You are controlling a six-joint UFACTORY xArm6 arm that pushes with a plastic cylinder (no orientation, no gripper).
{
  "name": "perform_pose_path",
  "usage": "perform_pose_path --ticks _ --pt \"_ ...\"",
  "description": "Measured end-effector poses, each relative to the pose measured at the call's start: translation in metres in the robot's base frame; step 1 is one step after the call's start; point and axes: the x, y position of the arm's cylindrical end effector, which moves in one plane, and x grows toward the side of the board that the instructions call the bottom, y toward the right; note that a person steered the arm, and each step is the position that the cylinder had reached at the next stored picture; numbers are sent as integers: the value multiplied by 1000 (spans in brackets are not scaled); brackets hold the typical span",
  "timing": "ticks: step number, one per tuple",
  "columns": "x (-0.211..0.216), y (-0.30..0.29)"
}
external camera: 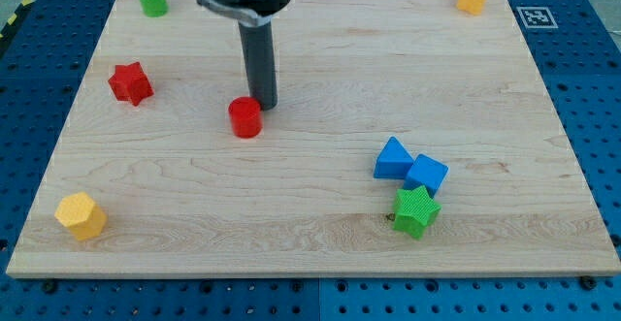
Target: Push the red circle towards the bottom center of the board
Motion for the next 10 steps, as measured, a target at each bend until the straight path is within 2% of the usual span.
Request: perform_pose_path --ticks 1,3,5,10 --pt "13 -15" --pt "11 -59" --pt "56 -58" --pt "115 -58"
